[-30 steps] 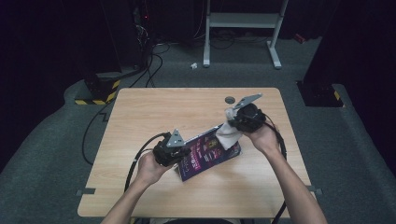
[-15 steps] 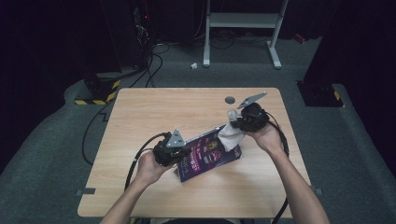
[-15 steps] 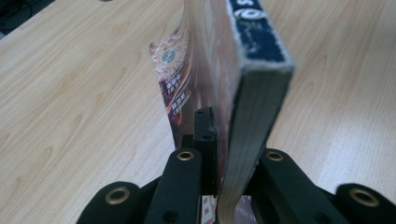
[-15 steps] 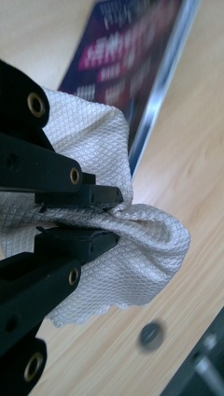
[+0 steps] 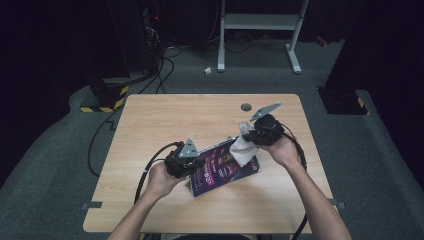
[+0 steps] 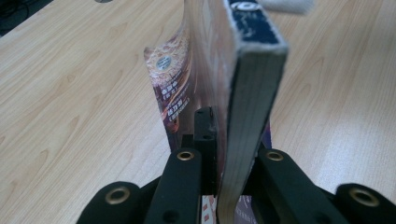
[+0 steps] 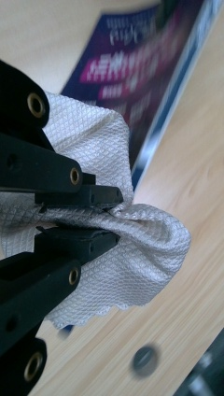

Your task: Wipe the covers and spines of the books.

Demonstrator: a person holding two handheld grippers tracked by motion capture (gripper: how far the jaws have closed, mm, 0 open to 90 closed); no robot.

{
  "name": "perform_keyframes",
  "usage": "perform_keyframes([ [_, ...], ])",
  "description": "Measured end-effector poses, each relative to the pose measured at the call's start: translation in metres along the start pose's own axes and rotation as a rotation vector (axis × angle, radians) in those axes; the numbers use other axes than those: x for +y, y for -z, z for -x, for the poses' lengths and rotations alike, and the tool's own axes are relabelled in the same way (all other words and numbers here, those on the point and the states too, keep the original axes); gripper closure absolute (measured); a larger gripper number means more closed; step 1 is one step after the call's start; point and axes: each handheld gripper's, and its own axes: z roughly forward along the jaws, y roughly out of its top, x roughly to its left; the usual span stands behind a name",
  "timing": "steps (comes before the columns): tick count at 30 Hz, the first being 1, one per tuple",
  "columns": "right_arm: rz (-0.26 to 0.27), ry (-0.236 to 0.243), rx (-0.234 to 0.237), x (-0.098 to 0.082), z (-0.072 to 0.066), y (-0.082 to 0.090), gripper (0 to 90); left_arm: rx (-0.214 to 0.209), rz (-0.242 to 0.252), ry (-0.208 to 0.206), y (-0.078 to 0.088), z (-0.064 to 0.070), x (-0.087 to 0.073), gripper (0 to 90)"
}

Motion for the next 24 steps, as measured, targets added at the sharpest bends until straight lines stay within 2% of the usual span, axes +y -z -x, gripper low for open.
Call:
perform_keyframes([
  [3,-0.011,0.081,0.005,0.006,-0.016,-0.002,80.0,-0.002,-0.002,0.002,0.001,0.000,-0.002,83.9],
  [5,-0.019,0.053,0.013,0.005,-0.010,-0.002,80.1,-0.005,0.001,0.004,0.001,-0.001,-0.001,83.9],
  [7,-0.047,-0.006,-0.030,-0.001,0.004,-0.003,80.1,-0.007,0.002,0.002,0.001,-0.001,0.000,83.9],
  [9,-0.056,-0.065,-0.036,-0.006,0.016,-0.003,80.1,-0.008,0.003,0.000,0.000,-0.001,0.002,83.9],
  [10,-0.053,-0.070,-0.032,-0.007,0.017,-0.003,80.1,-0.010,0.001,0.000,-0.001,0.000,0.002,83.9],
  [11,-0.047,-0.048,-0.029,-0.006,0.013,-0.004,80.1,-0.011,0.001,0.000,-0.001,0.000,0.002,83.8],
  [13,-0.027,-0.010,0.017,-0.001,0.001,-0.004,80.1,-0.009,0.000,0.000,-0.002,0.000,0.002,83.8],
  [16,-0.008,0.091,0.057,0.010,-0.023,-0.003,80.1,-0.012,0.005,0.003,-0.001,-0.001,0.001,83.8],
  [17,-0.007,0.112,0.057,0.012,-0.027,-0.002,80.1,-0.013,0.008,0.008,0.000,-0.001,0.000,83.9],
  [18,-0.007,0.113,0.059,0.012,-0.026,-0.002,80.1,-0.015,0.009,0.009,0.000,-0.001,-0.001,83.9],
  [20,-0.028,0.079,0.018,0.008,-0.017,-0.003,80.0,-0.014,0.009,0.007,0.000,-0.001,-0.001,83.9],
  [21,-0.048,0.054,-0.019,0.005,-0.009,-0.003,80.0,-0.017,0.011,0.009,0.000,-0.002,-0.001,83.9],
  [22,-0.056,0.001,-0.028,-0.001,0.000,-0.004,80.0,-0.020,0.010,0.008,-0.001,-0.002,0.000,83.9],
  [23,-0.050,-0.031,-0.033,-0.005,0.005,-0.004,80.0,-0.020,0.011,0.008,-0.001,-0.002,0.000,83.9],
  [24,-0.047,-0.039,-0.032,-0.005,0.006,-0.004,80.1,-0.022,0.012,0.012,-0.002,-0.002,0.000,83.9],
])
